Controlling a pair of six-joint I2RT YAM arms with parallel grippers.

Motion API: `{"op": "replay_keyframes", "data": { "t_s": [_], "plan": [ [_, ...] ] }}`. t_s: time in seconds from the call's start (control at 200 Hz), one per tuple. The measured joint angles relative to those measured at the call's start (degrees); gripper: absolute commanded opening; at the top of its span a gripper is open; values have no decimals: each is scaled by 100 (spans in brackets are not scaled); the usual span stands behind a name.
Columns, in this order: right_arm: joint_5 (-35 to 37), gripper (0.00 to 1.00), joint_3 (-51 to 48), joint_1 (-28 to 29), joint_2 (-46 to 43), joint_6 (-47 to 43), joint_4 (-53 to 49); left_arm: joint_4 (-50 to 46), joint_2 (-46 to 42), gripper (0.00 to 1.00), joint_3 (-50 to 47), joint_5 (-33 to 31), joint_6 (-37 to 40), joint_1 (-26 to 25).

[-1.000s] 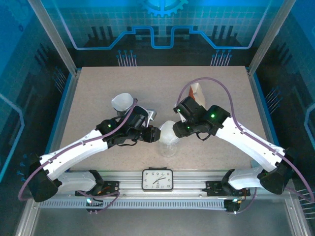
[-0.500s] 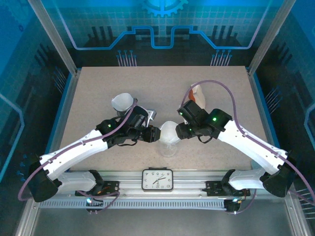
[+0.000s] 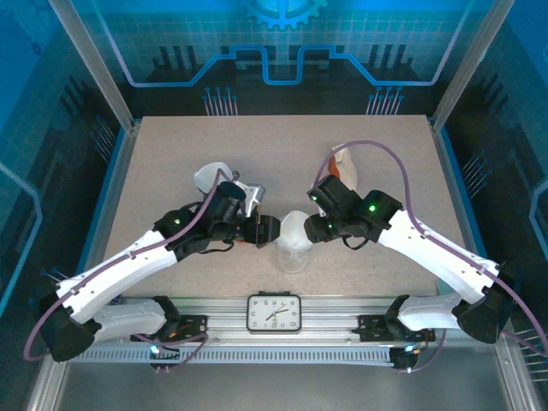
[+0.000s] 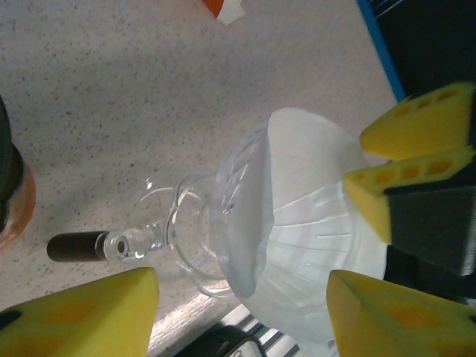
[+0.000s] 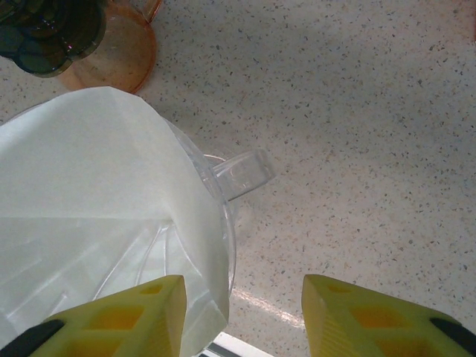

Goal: Place the coffee filter in the dripper

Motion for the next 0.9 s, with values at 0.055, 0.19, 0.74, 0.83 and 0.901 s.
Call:
{"op": "replay_keyframes", "data": {
  "t_s": [0.055, 0.19, 0.74, 0.83, 0.901],
  "plan": [
    [0, 47, 0, 0, 0, 0, 2, 170, -57, 69, -63, 173, -87, 153],
    [-2, 47, 0, 0, 7, 2, 7, 382, 2, 70, -133, 494, -177, 313],
    [-17, 48, 0, 13, 17, 37, 22, 151, 415, 40, -136, 748, -33, 310],
    [-20, 48, 0, 28, 26, 44, 22, 87, 431, 38, -136, 688, -26, 310],
    [-17, 48, 0, 28, 26, 59, 22, 33, 439, 38, -136, 625, -31, 310]
  ]
}}
